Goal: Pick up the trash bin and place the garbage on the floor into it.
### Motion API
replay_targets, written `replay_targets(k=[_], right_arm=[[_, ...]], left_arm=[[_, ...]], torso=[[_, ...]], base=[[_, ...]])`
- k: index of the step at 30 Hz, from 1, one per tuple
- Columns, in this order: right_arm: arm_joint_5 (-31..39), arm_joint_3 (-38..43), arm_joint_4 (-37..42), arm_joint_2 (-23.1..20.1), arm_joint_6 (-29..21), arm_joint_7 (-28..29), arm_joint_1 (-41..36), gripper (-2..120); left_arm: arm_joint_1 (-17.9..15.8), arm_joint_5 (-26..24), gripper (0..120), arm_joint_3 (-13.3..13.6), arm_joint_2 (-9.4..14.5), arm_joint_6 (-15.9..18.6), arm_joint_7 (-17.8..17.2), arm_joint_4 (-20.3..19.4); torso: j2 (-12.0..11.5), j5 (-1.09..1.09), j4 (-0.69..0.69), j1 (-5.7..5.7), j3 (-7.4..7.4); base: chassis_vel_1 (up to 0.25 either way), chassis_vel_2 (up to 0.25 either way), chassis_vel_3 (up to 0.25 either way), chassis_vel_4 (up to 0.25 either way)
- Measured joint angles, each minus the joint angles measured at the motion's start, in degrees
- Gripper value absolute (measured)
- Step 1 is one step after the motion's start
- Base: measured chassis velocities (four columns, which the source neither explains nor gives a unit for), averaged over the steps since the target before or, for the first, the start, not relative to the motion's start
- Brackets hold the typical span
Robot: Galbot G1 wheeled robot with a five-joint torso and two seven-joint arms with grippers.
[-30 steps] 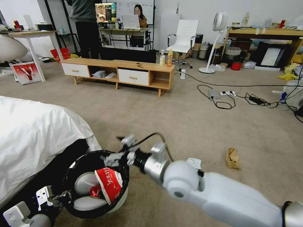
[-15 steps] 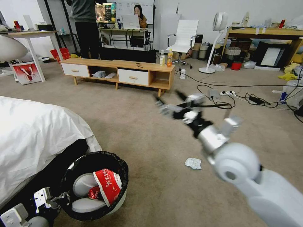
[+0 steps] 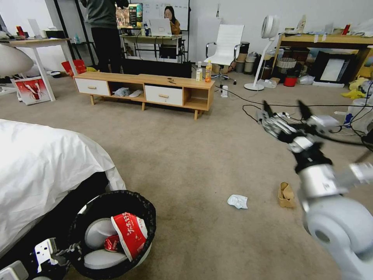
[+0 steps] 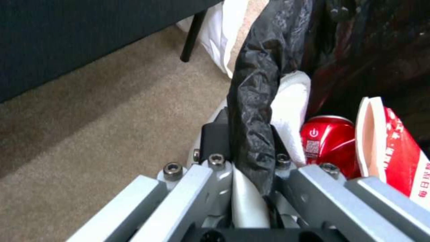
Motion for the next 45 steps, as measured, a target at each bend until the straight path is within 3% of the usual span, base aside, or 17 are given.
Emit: replay_targets(k=[5, 15, 29, 45], right_arm=[[-6.9, 3.4, 1.4, 3.6, 2.9, -0.3, -11.0, 100], [-17.6, 5.3, 0.9, 10.0, 5.9, -1.1, -17.4, 100], [-22.7, 4.8, -0.2, 16.0, 7.6, -1.7, -20.0, 100], [-23.1, 4.9, -1.4, 17.2, 8.0, -1.9, -19.6, 100]], left_arm=[[-0.4, 0.6, 2, 1.2, -0.1, 0.0, 0.5, 0.6], [-2.1, 0.9, 2, 3.1, 0.3, 0.0, 1.2, 1.5], [-2.8, 0.9, 2, 4.0, 0.0, -0.2, 1.4, 1.5], [-3.3, 0.7, 2, 4.1, 0.0, -0.2, 1.5, 2.0]], torso=[[0.0, 0.0, -0.02, 0.0, 0.0], [0.0, -0.01, 0.0, 0.0, 0.0], [0.0, -0.01, 0.0, 0.0, 0.01], [0.0, 0.0, -0.02, 0.0, 0.01]], base=[[0.0, 0.0, 0.0, 0.0], [0.0, 0.0, 0.0, 0.0], [0.0, 0.0, 0.0, 0.0], [-0.053, -0.052, -0.049, -0.052]])
